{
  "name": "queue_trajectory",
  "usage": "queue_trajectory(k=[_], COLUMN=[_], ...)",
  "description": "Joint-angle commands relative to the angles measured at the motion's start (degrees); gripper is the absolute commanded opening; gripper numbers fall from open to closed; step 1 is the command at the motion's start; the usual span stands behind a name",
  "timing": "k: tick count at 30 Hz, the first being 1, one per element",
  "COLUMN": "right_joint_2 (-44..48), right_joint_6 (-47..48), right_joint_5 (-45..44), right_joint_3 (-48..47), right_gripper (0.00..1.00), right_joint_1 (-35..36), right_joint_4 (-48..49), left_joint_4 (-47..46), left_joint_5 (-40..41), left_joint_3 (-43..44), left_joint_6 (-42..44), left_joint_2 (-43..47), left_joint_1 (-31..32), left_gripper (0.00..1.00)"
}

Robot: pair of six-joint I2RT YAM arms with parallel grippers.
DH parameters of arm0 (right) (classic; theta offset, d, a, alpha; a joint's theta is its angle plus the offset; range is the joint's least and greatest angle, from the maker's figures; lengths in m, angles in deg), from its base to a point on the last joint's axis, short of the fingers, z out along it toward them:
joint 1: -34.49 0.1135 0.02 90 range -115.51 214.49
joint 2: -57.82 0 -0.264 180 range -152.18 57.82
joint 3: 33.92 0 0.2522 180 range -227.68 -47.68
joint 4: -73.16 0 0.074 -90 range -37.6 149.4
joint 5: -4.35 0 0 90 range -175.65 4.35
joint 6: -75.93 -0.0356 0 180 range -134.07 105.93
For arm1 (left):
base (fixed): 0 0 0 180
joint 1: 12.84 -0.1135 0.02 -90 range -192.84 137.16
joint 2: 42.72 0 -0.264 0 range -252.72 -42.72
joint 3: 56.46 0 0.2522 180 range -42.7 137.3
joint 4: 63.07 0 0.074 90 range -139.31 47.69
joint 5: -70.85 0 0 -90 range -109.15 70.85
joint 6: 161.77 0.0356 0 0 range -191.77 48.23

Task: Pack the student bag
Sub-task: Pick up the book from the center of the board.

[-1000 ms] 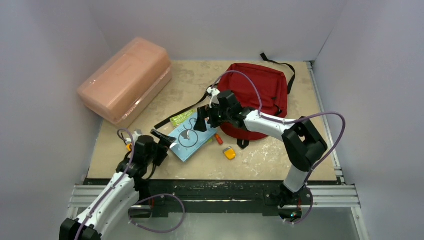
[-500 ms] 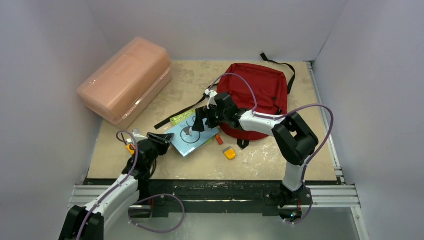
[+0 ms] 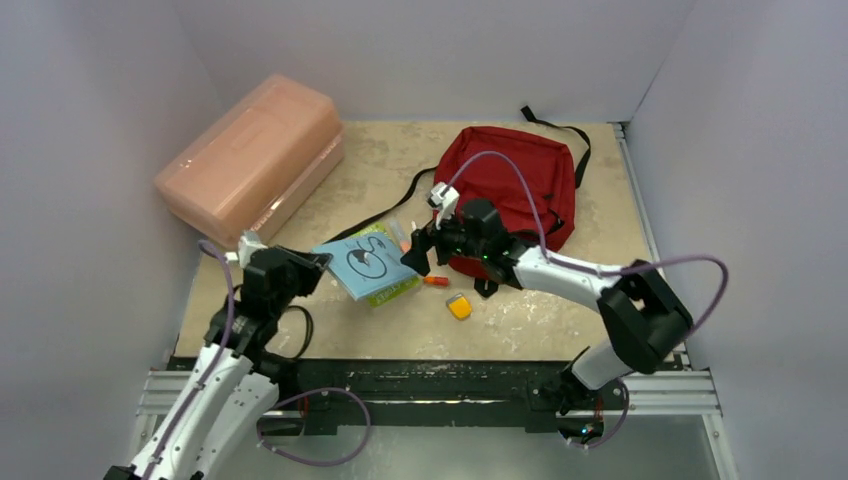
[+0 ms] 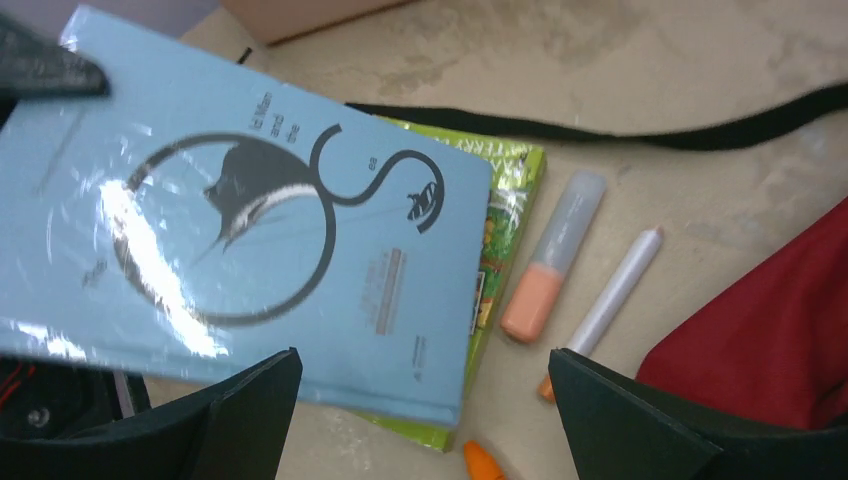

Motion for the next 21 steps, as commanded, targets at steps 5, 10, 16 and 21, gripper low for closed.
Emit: queue_trajectory(k=[5,10,16,21], right_joint_2=[19.17,20.66,14.93,8.54], right_joint_6=[21.62,27.50,33.26,35.46], right_joint_5=[-5.65,-16.69,-29.91,-41.17], right_joint_3=[16.62,19.26,17.17,12.76], right_gripper=[0.99,0.99,0.97,0.87], right_joint_1=[7.76,17.19,23.04,25.03], right_joint_4=[28.47,36.00,42.25,44.06], left_joint_4=[31.11,29.33,31.44,32.70], left_joint_5=[2.20,-3.82,-6.90,-10.75], left_joint_3=[33.63,39.61,44.72,46.94], left_joint_6=[-0.10,-4.17,-9.20,-11.83], left_joint_2=[-16.32,-21.78,-24.94,-26.43], left_joint_1=[-0.18,-0.60,-0.78,-1.01], left_gripper=[0.00,0.00,0.00,0.00])
